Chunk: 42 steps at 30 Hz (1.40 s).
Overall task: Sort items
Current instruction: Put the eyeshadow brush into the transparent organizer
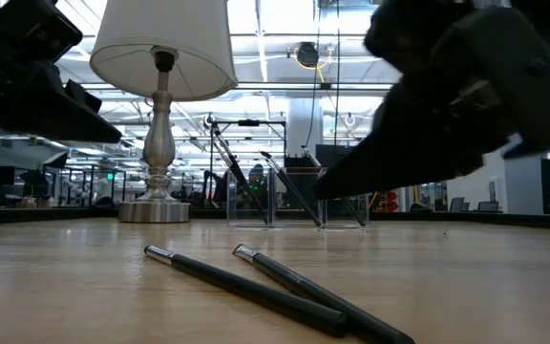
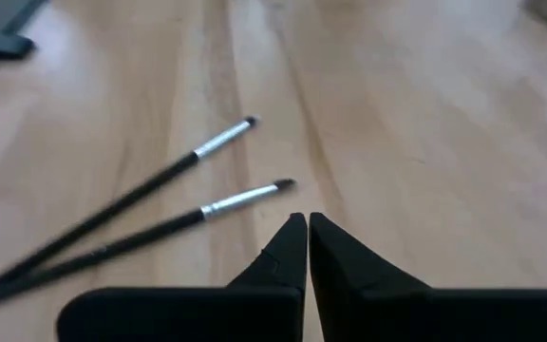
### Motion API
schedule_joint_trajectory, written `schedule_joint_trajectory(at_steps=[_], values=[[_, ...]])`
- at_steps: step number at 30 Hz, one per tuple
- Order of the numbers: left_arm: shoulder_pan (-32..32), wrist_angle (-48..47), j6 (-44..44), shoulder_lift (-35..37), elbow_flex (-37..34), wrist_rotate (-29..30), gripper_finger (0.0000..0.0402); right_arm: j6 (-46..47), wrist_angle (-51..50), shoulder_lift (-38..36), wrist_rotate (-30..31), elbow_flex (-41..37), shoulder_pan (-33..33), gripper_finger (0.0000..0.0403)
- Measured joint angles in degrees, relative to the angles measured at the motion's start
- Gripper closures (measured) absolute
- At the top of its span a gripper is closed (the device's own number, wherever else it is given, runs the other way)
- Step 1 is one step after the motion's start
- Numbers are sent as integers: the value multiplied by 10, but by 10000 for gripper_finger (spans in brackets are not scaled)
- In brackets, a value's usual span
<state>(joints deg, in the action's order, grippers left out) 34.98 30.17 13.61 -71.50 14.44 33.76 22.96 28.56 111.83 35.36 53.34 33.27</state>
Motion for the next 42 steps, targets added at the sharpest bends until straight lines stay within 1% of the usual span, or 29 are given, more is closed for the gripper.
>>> schedule_joint_trajectory(at_steps=[2, 4, 9, 19, 22, 26, 28, 30, 32, 34, 36, 39, 42], values=[[-5, -1, 3, 0, 0, 0, 376, 1, 12, 0, -33, 0, -14, 399], [-7, -1, 5, 0, 0, -4, 376, 4, 16, 0, -54, 0, -23, 399], [-3, -4, 17, 0, 0, -22, 376, 4, 20, 0, -56, 0, -24, 399], [27, -5, 31, -2, 0, -22, 376, 8, 30, 0, -54, 0, -4, 399], [37, -5, 35, -2, 0, -23, 376, 37, 34, 0, -54, 0, 4, 401], [50, -6, 43, -2, 0, -22, 376, 124, 37, 8, -59, 0, 11, 401], [55, -10, 46, -2, 0, -23, 376, 155, 37, 17, -51, 0, 17, 402], [61, -13, 50, -2, 0, -22, 376, 167, 43, 28, -19, 7, 27, 402], [67, -13, 51, -2, 0, -22, 376, 162, 32, 42, 16, 34, 40, 402], [71, -13, 52, -2, 0, -22, 376, 158, -21, 50, 35, 79, 51, 402], [76, -13, 56, -2, 0, -22, 376, 162, -111, 61, 34, 152, 58, 402], [81, -13, 57, -2, 0, -22, 376, 179, -289, 77, 38, 268, 60, 403], [89, -9, 60, -2, 0, -22, 376, 206, -447, 94, 37, 373, 55, 403]])
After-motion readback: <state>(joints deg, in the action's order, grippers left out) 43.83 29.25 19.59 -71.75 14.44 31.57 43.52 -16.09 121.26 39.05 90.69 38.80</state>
